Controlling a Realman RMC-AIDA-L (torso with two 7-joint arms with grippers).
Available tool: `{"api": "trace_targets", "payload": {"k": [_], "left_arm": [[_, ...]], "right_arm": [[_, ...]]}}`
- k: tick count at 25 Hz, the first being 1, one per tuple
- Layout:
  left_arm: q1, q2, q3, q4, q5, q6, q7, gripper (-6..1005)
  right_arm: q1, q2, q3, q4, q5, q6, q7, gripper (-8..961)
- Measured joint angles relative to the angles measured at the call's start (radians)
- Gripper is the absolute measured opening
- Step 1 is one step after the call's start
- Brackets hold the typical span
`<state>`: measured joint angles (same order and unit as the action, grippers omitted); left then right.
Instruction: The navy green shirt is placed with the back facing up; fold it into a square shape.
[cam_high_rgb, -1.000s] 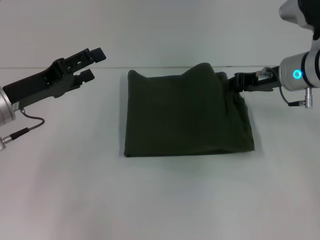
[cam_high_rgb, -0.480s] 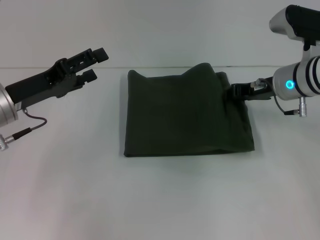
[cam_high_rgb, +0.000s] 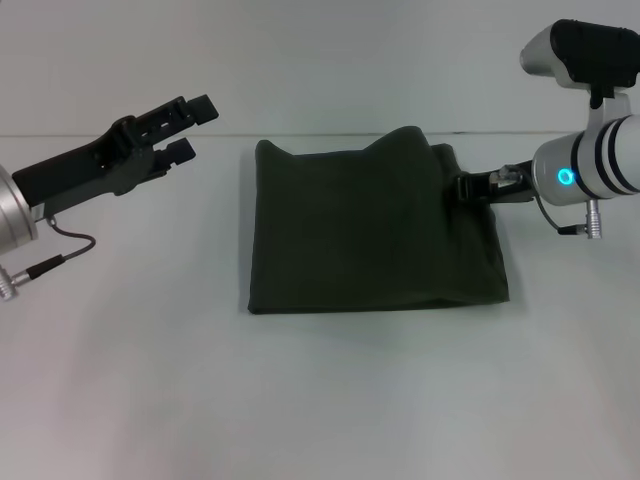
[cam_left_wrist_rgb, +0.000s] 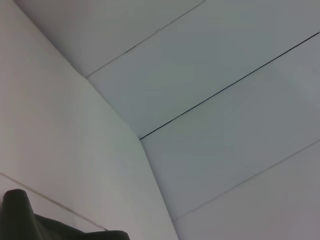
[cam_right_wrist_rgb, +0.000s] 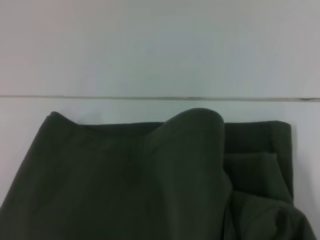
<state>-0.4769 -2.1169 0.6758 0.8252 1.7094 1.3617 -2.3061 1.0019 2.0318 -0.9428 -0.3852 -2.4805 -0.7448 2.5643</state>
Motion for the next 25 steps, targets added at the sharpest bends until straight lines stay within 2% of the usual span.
{"api": "trace_targets", "payload": {"k": [4, 10, 17, 25], "left_arm": [[0.001, 0.000, -0.003, 0.000, 0.000, -0.002, 0.001, 937], [0.003, 0.000, -0.004, 0.000, -0.001, -0.008, 0.001, 936], [0.003, 0.001, -0.004, 0.000, -0.001, -0.009, 0.002, 936], [0.000, 0.000, -0.004, 0.000, -0.001, -0.009, 0.002, 936]], "right_arm": [[0.001, 0.005, -0.001, -0.010, 0.000, 0.001, -0.006, 130], [-0.005, 0.005, 0.003, -0.038, 0.003, -0.020, 0.002, 39], [-0.032, 0.001, 0.013, -0.094, 0.008, -0.069, 0.017, 85], [-0.030, 0.005, 0.007, -0.084, 0.007, -0.061, 0.017, 138]]}}
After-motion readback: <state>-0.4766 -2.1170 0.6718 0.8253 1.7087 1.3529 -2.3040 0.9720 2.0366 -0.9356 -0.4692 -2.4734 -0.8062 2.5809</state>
